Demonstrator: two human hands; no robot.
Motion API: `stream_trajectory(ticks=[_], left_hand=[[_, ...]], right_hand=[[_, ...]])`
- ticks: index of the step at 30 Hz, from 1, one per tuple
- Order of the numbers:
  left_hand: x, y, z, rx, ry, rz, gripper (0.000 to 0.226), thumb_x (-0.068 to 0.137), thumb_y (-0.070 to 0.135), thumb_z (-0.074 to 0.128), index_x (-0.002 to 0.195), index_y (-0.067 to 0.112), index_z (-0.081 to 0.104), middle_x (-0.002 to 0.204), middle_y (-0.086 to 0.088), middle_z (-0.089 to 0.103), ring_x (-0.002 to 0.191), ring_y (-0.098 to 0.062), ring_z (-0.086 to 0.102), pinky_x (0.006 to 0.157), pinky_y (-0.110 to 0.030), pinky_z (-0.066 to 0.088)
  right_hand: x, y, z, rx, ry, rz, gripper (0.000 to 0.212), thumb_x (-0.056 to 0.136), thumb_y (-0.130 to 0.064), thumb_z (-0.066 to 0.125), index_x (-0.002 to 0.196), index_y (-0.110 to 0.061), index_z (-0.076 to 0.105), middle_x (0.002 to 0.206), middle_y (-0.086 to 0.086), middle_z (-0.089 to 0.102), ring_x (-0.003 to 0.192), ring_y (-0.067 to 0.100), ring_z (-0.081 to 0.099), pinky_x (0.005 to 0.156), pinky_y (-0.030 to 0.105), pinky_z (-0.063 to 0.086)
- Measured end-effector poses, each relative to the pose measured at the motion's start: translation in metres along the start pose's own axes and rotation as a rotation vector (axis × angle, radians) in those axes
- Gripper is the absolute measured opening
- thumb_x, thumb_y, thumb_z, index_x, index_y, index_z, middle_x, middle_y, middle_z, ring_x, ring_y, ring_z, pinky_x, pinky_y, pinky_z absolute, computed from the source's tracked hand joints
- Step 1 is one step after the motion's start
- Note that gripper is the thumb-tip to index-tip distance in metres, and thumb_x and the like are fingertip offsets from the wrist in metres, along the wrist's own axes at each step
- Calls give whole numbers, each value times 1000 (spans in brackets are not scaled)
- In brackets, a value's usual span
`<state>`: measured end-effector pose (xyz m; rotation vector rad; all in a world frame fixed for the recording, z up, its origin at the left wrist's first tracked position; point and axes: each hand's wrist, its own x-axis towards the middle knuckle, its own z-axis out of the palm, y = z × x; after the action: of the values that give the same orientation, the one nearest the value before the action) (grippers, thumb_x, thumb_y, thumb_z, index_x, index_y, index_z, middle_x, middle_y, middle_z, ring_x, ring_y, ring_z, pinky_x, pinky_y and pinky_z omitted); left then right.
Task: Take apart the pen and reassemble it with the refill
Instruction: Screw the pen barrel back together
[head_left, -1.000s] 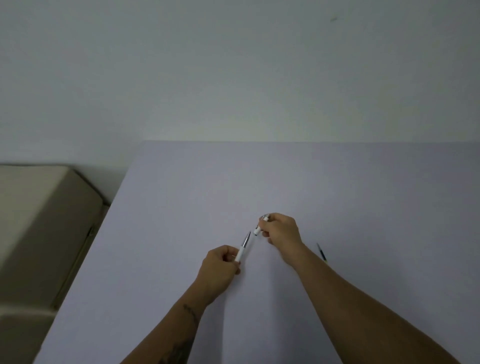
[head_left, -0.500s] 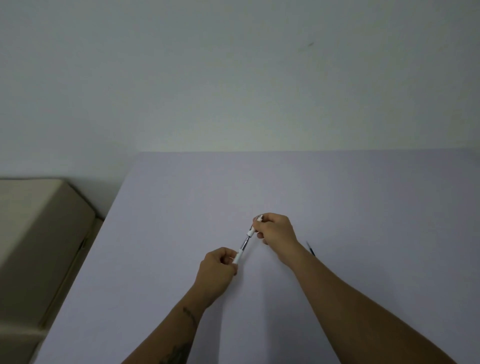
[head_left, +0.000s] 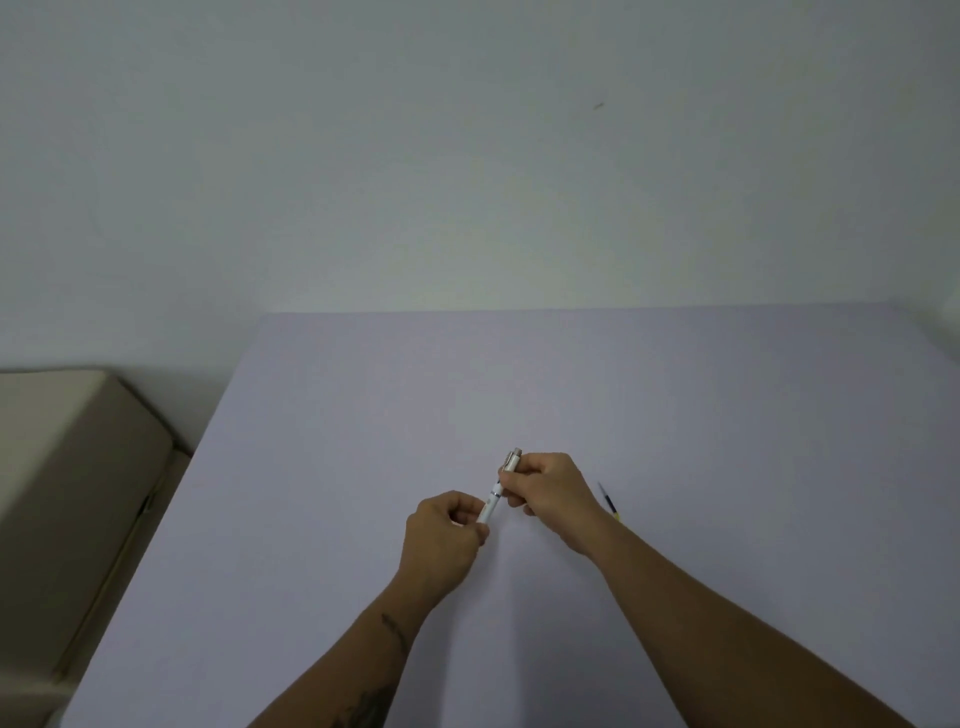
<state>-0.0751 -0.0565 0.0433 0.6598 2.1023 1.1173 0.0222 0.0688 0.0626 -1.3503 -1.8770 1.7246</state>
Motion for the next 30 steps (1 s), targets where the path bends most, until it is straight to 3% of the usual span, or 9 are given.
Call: stream_trajectory(ticks=[7, 10, 12, 16, 19, 21, 24, 30], left_hand=[[5, -7, 11, 51, -39, 31, 12, 80, 16, 74, 82, 26, 69, 77, 8, 67, 67, -8, 62, 59, -18, 47], [11, -14, 10, 147, -28, 59, 11, 86, 21, 66, 97, 24, 67, 93, 4, 69, 80, -12, 65, 75, -28, 56], [16, -19, 7, 301, -46, 92, 26, 90, 24, 60, 116, 21, 62, 113, 0, 65, 94, -15, 63, 87, -31, 53], [28, -32, 4, 821, -148, 235, 57, 91, 37, 48, 143, 16, 35, 144, -3, 43, 127, -25, 46, 104, -40, 41], [35, -48, 5, 962, -202, 180, 82, 89, 50, 44, 154, 16, 9, 162, -9, 9, 148, -32, 10, 118, -50, 18], [38, -57, 8, 1036, -240, 155, 88, 88, 56, 39, 155, 16, -3, 164, -10, -10, 149, -35, -9, 119, -57, 8], [40, -63, 11, 1062, -246, 152, 92, 86, 61, 34, 154, 16, -8, 162, -12, -18, 147, -39, -17, 116, -63, 4], [42, -70, 14, 1085, -233, 171, 92, 87, 63, 31, 154, 16, -11, 162, -12, -21, 146, -39, -19, 116, -63, 3]], right_hand=[[5, 17, 2, -8, 42, 76, 8, 84, -14, 66, 83, -8, 71, 82, 12, 75, 64, 14, 65, 59, 29, 51], [15, 19, -5, -42, 111, 79, 14, 88, -15, 62, 88, -3, 68, 76, 10, 68, 67, 19, 60, 64, 36, 49], [21, 21, -12, -108, 130, 78, 15, 90, -17, 59, 91, -5, 68, 74, 5, 62, 68, 20, 57, 65, 35, 47], [34, 28, -22, -338, 139, 63, 15, 86, -15, 54, 90, -8, 66, 75, 2, 63, 70, 22, 57, 64, 31, 45], [39, 37, -25, -493, 123, 91, 11, 83, -17, 58, 95, -16, 61, 89, 3, 65, 82, 24, 62, 75, 38, 54], [40, 43, -22, -553, 103, 125, 17, 82, -19, 58, 98, -23, 54, 89, 1, 62, 79, 20, 61, 65, 34, 51], [45, 52, -16, -635, 109, 154, 20, 83, -21, 58, 99, -26, 48, 83, -5, 55, 66, 5, 50, 48, 22, 32], [50, 64, -2, -717, 133, 158, 15, 83, -15, 59, 98, -15, 55, 99, 9, 61, 85, 26, 61, 67, 32, 48]])
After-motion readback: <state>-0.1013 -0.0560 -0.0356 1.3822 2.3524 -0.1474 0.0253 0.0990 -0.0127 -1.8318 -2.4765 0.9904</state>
